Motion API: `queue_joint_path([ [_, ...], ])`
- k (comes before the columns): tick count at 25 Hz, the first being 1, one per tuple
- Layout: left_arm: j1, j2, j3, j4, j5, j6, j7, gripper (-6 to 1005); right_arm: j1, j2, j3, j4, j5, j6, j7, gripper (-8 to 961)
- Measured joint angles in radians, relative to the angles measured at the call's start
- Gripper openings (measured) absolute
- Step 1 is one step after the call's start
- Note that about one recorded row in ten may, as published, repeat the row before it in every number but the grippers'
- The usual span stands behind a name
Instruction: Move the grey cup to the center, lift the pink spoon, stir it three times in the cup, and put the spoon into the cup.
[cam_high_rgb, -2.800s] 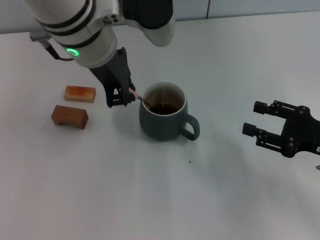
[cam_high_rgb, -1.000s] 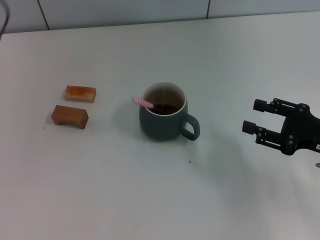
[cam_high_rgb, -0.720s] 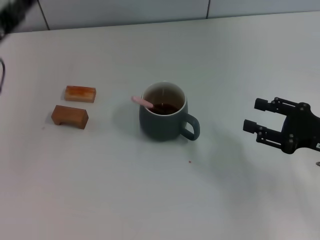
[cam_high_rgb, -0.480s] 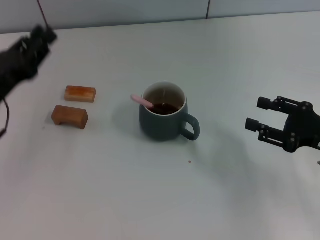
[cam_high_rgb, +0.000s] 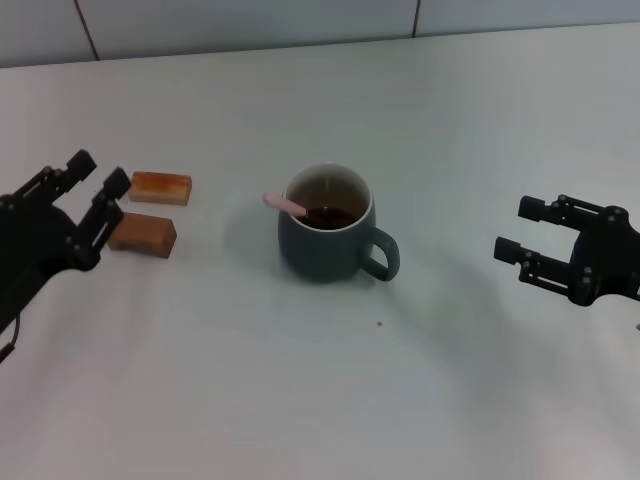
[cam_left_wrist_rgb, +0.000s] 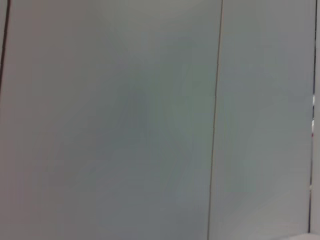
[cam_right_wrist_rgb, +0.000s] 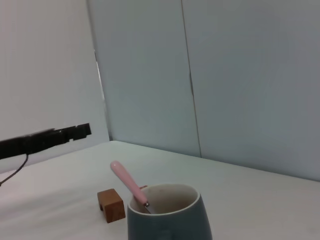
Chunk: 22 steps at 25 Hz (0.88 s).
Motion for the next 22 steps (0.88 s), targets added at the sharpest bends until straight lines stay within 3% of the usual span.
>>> queue_joint_path([
  [9, 0.003, 0.000, -0.026, -0.085, -0.005, -0.034, 0.104, 635, -0.003, 0.002, 0.003, 0.015, 0.000, 0.010, -0.027, 659],
  [20, -0.004, -0.004, -0.066, -0.157, -0.007, -0.030, 0.157, 859, -0.015, 0.003, 0.003, 0.070, 0.014, 0.022, -0.142, 659],
  [22, -0.002, -0.003, -0.068, -0.157, -0.007, -0.025, 0.154, 859, -0.018, 0.003, 0.003, 0.079, 0.014, 0.028, -0.166, 659],
])
